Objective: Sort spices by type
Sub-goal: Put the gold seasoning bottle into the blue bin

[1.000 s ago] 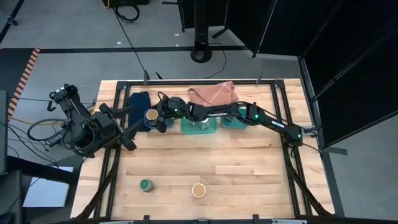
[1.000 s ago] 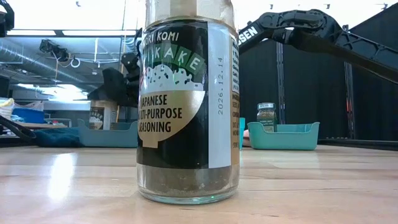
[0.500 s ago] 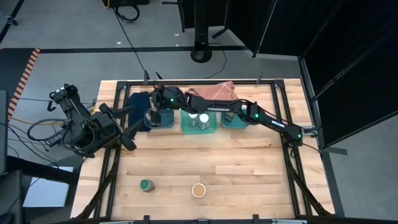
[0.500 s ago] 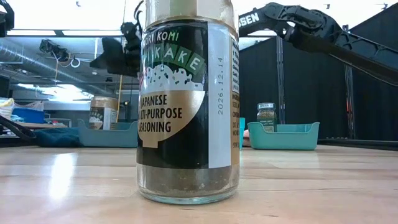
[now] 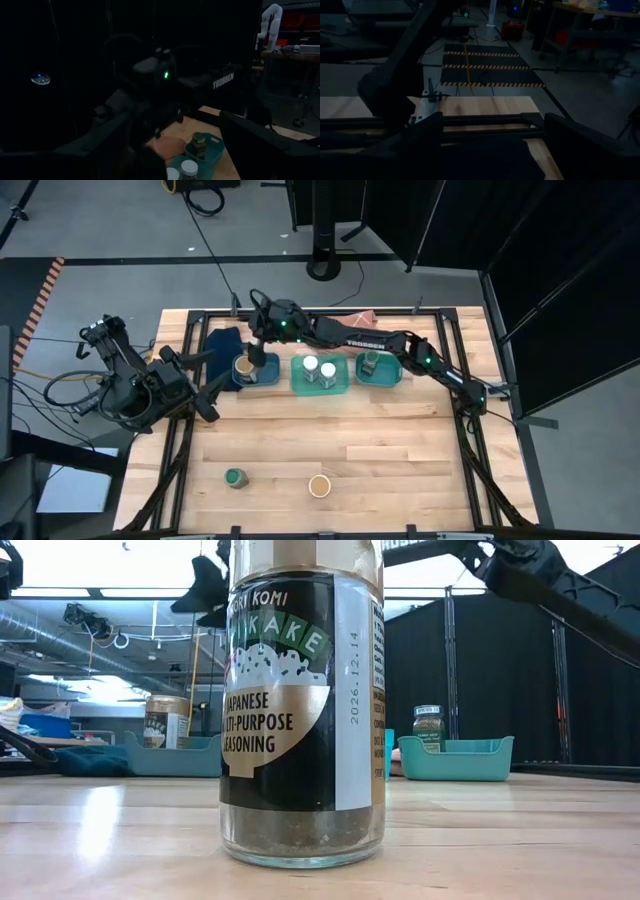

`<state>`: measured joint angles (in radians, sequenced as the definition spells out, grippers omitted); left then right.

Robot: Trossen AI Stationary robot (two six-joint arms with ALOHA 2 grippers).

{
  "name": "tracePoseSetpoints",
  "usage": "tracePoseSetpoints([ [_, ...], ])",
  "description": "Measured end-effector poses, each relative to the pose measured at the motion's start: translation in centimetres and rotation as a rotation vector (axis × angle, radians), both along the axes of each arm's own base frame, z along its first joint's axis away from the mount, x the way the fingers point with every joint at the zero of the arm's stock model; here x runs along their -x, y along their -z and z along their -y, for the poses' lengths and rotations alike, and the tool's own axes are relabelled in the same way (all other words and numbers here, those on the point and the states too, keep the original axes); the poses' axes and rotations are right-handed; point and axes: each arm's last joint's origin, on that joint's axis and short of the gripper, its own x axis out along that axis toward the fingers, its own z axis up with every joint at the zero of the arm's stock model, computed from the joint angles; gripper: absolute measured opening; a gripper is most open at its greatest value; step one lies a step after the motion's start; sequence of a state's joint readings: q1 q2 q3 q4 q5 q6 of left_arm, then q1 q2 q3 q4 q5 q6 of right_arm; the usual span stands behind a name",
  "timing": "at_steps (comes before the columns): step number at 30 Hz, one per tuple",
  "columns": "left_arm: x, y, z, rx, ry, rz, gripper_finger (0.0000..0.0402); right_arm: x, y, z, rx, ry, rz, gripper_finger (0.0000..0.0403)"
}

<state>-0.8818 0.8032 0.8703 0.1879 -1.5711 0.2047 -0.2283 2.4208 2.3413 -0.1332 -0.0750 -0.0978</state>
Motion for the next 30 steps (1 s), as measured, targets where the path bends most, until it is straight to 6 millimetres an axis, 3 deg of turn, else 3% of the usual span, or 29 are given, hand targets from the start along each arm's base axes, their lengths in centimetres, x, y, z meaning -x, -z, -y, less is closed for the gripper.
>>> tracePoseSetpoints([
  [10,0.0,0.0,0.0,-0.021,0.000,-0.017,0.0308,5.2,-7.4,-0.6,-0.012,0.015,-0.089,0.0327],
  [23,0.0,0.0,0.0,-0.022,0.009,-0.015,0.0308,16.9,-17.2,-4.7,0.023,-0.044,-0.257,0.0300],
  [30,0.0,0.0,0.0,-0.022,0.009,-0.015,0.0308,23.0,-20.0,-7.9,-0.053,-0.057,-0.342,0.0289],
])
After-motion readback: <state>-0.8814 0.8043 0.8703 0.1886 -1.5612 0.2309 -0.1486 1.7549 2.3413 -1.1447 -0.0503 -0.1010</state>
